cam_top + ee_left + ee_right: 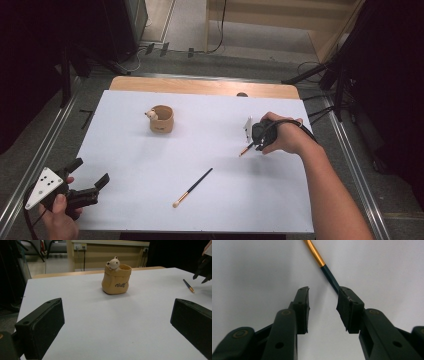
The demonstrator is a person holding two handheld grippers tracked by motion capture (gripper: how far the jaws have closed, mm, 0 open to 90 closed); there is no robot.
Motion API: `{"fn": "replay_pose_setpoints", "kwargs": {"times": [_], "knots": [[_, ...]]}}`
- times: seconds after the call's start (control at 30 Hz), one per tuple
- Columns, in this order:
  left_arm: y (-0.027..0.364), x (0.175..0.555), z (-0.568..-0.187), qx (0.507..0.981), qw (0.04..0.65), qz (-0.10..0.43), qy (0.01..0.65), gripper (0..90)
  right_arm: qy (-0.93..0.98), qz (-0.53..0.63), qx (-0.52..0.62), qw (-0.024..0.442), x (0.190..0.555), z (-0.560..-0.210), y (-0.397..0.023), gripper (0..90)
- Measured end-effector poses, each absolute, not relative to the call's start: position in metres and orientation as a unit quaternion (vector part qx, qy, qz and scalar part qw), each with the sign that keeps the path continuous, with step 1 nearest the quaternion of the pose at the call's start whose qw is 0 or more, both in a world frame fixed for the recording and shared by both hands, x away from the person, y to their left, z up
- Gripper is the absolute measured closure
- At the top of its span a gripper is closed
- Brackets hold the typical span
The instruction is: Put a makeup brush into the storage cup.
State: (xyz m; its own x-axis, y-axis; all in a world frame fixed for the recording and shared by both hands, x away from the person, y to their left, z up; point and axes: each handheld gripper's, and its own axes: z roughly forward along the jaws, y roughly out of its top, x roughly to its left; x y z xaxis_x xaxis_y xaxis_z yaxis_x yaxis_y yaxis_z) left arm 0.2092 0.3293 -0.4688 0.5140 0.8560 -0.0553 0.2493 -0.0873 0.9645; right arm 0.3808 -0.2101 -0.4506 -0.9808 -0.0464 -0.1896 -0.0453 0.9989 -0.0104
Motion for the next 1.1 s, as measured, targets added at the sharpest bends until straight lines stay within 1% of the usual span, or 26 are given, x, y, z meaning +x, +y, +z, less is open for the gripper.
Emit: {"fn": "replay_pose_setpoints", "kwargs": {"times": [0.2,0.6,1.0,1.1], "knots": [[0.329,0.209,-0.469,0.681,0.542,0.281,0.405,0.0,0.994,-0.011,-0.039,0.099,0.384,-0.455,-0.211,68.3],[0.329,0.209,-0.469,0.678,0.545,0.279,0.407,0.0,0.988,-0.020,-0.079,0.132,0.395,-0.464,-0.212,73.8],[0.331,0.209,-0.469,0.675,0.549,0.276,0.409,0.0,0.986,-0.030,-0.112,0.120,0.402,-0.475,-0.207,79.0],[0.332,0.210,-0.469,0.674,0.550,0.275,0.409,0.0,0.986,-0.027,-0.115,0.118,0.404,-0.477,-0.205,83.5]]}}
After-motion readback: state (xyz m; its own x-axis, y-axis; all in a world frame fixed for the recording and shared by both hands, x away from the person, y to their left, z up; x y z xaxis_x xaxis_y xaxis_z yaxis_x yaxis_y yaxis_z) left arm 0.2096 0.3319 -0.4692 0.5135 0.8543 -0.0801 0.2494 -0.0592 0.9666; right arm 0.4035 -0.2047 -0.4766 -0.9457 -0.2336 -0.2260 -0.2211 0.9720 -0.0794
